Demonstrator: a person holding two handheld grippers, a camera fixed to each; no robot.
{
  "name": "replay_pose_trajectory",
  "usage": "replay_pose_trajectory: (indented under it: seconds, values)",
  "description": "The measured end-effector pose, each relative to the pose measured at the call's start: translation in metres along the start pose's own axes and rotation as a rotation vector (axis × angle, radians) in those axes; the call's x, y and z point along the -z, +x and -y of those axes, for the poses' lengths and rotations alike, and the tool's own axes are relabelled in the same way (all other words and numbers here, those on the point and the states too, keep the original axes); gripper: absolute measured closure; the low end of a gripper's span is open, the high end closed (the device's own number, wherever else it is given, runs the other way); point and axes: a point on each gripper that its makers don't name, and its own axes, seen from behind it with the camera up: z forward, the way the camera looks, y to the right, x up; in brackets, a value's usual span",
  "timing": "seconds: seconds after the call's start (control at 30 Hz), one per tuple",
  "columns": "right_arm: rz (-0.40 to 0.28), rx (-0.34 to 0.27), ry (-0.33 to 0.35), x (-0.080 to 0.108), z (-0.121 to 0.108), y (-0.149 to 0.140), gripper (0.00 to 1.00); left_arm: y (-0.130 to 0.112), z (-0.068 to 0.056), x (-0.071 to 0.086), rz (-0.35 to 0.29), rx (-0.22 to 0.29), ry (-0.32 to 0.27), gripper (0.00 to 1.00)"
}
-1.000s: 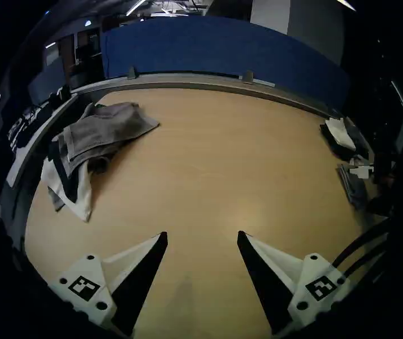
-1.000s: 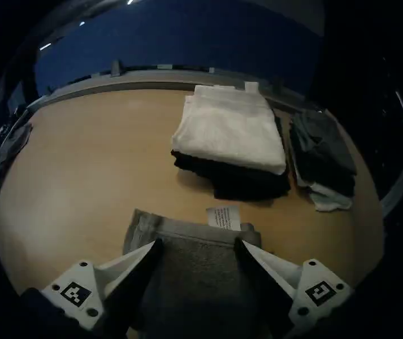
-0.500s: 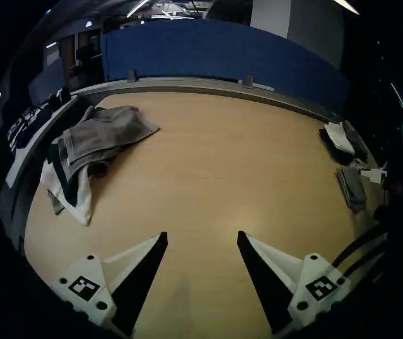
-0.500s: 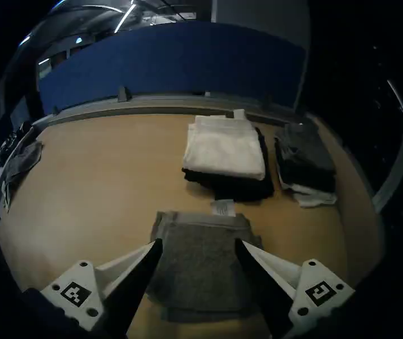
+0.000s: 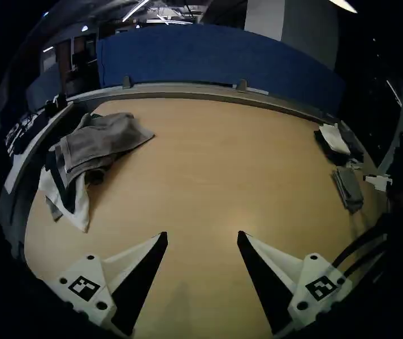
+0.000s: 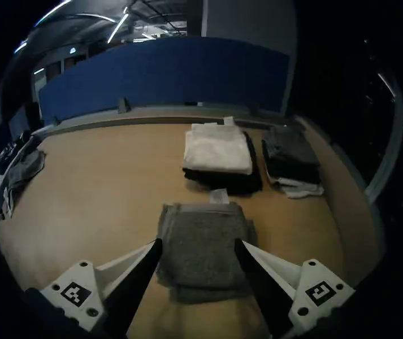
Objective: Fold towel
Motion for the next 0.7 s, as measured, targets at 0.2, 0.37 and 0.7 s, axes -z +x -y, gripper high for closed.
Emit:
replay_pose_trajectory:
  seconds: [0.2,0.37,0.7]
  values:
    - [-0.150,-0.038,-0.003,0.018,0.005,0.024,0.01,0.013,-0.004,0.002,-0.049,-0.001,-0.019,0.08]
    - [-0.292,-0.076,0.012,0.038,0.014,0.043,0.00,0.026,-0.006,0.005,-0.107,-0.004,-0.031,0.08]
    - [-0.558,-0.078,-0.020,0.092,0.023,0.082,0.00,0.074,-0.005,0.023,-0.312,-0.006,-0.050,0.08]
